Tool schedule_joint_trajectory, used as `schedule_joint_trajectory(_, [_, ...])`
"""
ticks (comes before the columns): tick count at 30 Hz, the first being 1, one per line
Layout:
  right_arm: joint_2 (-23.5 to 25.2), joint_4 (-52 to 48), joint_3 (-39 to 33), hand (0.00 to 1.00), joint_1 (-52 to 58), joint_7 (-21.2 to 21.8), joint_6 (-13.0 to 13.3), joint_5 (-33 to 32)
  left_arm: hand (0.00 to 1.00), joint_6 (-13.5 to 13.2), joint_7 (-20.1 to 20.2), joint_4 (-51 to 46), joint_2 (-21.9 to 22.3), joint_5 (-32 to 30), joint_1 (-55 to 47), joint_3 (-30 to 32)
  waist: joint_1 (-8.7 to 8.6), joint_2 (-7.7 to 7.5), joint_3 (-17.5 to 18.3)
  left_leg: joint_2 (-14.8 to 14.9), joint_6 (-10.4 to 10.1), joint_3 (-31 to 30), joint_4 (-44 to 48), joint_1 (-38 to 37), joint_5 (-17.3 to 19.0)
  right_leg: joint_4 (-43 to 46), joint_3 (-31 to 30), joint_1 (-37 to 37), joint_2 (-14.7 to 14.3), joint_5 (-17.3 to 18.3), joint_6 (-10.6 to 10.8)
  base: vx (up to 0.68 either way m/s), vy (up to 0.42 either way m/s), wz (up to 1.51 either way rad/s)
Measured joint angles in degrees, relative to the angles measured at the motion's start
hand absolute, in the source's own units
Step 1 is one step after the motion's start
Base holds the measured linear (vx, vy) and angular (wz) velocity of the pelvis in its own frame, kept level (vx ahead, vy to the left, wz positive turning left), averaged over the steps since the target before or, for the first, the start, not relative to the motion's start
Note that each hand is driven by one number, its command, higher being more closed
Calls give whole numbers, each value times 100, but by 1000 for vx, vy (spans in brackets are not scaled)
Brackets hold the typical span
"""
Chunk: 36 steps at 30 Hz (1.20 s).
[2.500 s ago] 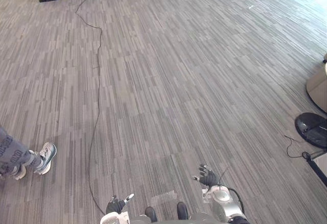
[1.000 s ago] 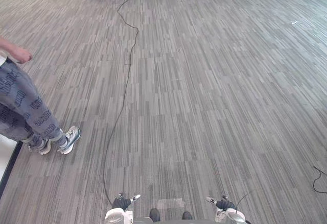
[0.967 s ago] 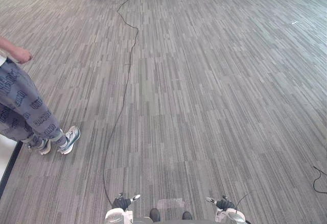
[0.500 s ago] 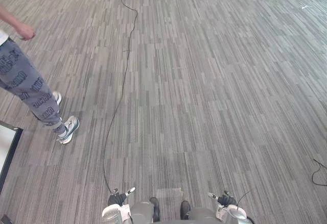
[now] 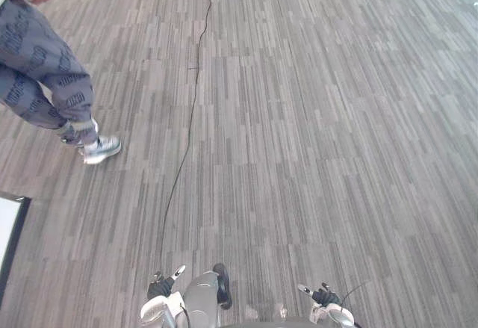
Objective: Pick up cushions and gather them together orderly.
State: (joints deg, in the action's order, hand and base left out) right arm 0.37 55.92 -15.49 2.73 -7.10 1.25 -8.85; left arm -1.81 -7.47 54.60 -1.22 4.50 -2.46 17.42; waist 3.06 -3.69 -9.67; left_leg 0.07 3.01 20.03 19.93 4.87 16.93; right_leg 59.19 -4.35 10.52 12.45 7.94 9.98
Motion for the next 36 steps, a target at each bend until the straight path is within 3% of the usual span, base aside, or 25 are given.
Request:
schedule_joint_trajectory(3, [-48,-217,-2,0,2,34,48,3,0,-2,-2,12,127,-6,84,-59,-54,171,-52,34,-18,-13,-730,-968,38,569,579,869,-188,285,-324,573,100,-1])
schedule_joint_trajectory(5, [-53,-332,-8,0,-21,46,76,1,0,-2,4,103,210,-12,214,-93,-148,186,-77,99,-37,-47,-1119,-1499,48,-27,1195,1523,-284,521,-490,482,-11,17])
schedule_joint_trajectory(6, [-108,-294,-14,0,-72,69,100,-20,0,-2,12,222,252,-66,280,-131,-239,268,-132,216,-37,-65,-1243,-1789,48,-1021,1470,1687,-497,526,-640,570,-68,24])
schedule_joint_trajectory(7, [-109,-292,-25,0,-88,77,112,-13,0,-3,17,270,241,-120,283,-202,-317,284,-140,273,-36,-186,-1254,-1911,47,-2089,1534,1690,-698,353,-724,705,-135,45])
schedule_joint_trajectory(8, [-110,-234,-21,0,-78,84,108,-10,0,-5,34,348,179,-191,281,-355,-395,218,-137,224,-38,-437,-1322,-2107,48,-3495,1473,1580,-896,-225,-811,612,-152,44])
schedule_joint_trajectory(9, [-112,-190,-18,0,-70,87,106,-8,0,-4,37,355,164,-214,281,-378,-408,169,-145,182,-39,-532,-1350,-2206,49,-3895,1430,1528,-925,-460,-856,678,-204,51])
schedule_joint_trajectory(10, [-161,-73,-100,0,-133,112,99,-28,0,1,52,434,248,-271,290,-332,-414,226,-191,227,-112,-800,-1370,-2452,69,-4096,1283,1409,-1074,-1187,-1348,686,-182,17])
schedule_joint_trajectory(11, [-284,-26,-215,0,-273,113,74,49,0,1,67,457,361,-401,366,-203,-360,508,-220,469,-538,-939,-1168,-2439,-179,-3815,1443,1405,-1198,-862,-1405,676,-187,15])
schedule_joint_trajectory(12, [-274,-29,-244,0,-288,115,71,56,0,-2,69,443,384,-444,386,-136,-365,542,-240,501,-686,-1014,-1005,-2380,-275,-3707,1467,1398,-1199,-729,-1442,627,-168,-2])
schedule_joint_trajectory(14, [-208,-107,-236,0,-288,110,68,8,0,10,53,406,461,-443,404,168,-397,648,-300,746,-819,-1243,1047,-1658,-1115,-3520,1521,964,-1301,-106,-1517,622,-181,4])
schedule_joint_trajectory(15, [-202,-107,-212,0,-286,110,62,8,0,11,52,384,478,-442,393,200,-393,655,-312,807,-906,-1307,1535,-1449,-1486,-3563,1500,808,-1335,-27,-1525,617,-128,-9])
schedule_joint_trajectory(16, [-201,-108,-175,0,-287,92,28,-1,0,9,68,258,499,-439,356,252,-335,680,-364,1068,-1046,-1308,3008,-839,-1498,-3730,1437,332,-1420,186,-1599,693,-90,-14])
schedule_joint_trajectory(17, [-189,-98,-90,0,-270,65,22,-21,0,3,89,116,496,-432,355,324,-297,654,-389,1283,-890,-1197,3995,-266,-1032,-3905,1396,-180,-1486,394,-1659,674,-74,-12])
schedule_joint_trajectory(19, [-147,-104,31,0,-246,38,14,-30,0,-5,97,-59,477,-413,335,343,-238,561,-421,1352,-792,-1033,4206,162,-669,-4098,1289,-682,-1485,571,-1671,522,-26,-26])
schedule_joint_trajectory(21, [-20,-109,274,0,-263,27,-3,-33,0,-35,116,-370,462,-301,268,331,-51,467,-381,1362,-669,-697,3247,1052,-192,-4565,854,-1429,-1423,809,-1538,579,50,-70])
schedule_joint_trajectory(23, [-2,-111,275,0,-282,30,-7,-32,0,-39,120,-437,460,-271,254,307,19,441,-370,1236,-664,-619,2485,1260,-169,-4666,668,-1628,-1301,902,-1454,480,146,-64])
schedule_joint_trajectory(25, [137,-97,205,0,-252,24,-11,-32,0,-129,122,-479,459,-200,144,299,67,365,-320,792,-760,-801,121,1436,-762,-4825,197,-2071,-874,1184,-1148,714,306,-101])
schedule_joint_trajectory(27, [170,-84,216,0,-145,26,-25,-27,0,-150,118,-443,405,-195,82,301,123,336,-184,628,-775,-934,9,1458,-1561,-4882,-177,-2240,-684,1290,-1086,692,391,-98])
schedule_joint_trajectory(28, [304,-104,196,0,-104,33,-24,-14,0,-115,109,-418,282,-196,76,305,63,115,-19,533,-560,-678,194,1452,-1178,-4660,-400,-2055,-475,1072,-1113,722,410,-81])
schedule_joint_trajectory(29, [322,-99,203,0,-101,32,-26,-14,0,-114,109,-420,289,-195,68,317,63,95,-8,554,-502,-629,323,1446,-1118,-4518,-455,-1963,-436,987,-1005,818,469,-69])
schedule_joint_trajectory(31, [362,-108,204,0,-34,47,-36,-4,0,-105,109,-434,229,-188,69,320,181,-95,48,531,-311,-192,667,1067,-570,-3175,-857,-1536,-340,702,-548,675,378,-92])
schedule_joint_trajectory(32, [321,-129,221,0,-35,71,-17,-3,0,-79,107,-374,199,-145,74,299,169,-119,4,479,-218,7,540,554,-386,-1660,-903,-950,-355,371,24,435,211,-88])
schedule_joint_trajectory(33, [322,-130,219,0,-32,88,0,-1,0,-55,107,-311,195,-144,87,292,140,-105,-6,449,-198,27,463,331,-354,-1094,-846,-739,-371,308,142,556,244,-107])
schedule_joint_trajectory(34, [322,-333,224,0,-23,102,23,3,0,-29,107,-176,199,-144,109,272,55,-69,-44,426,-190,220,199,-255,-349,-181,-508,-237,-378,359,46,507,216,-104])
schedule_joint_trajectory(36, [321,-442,222,0,-23,142,56,30,0,-24,108,-51,232,-145,142,212,14,86,-63,474,-169,549,-222,-912,-270,66,57,311,-412,529,-266,432,186,-105])
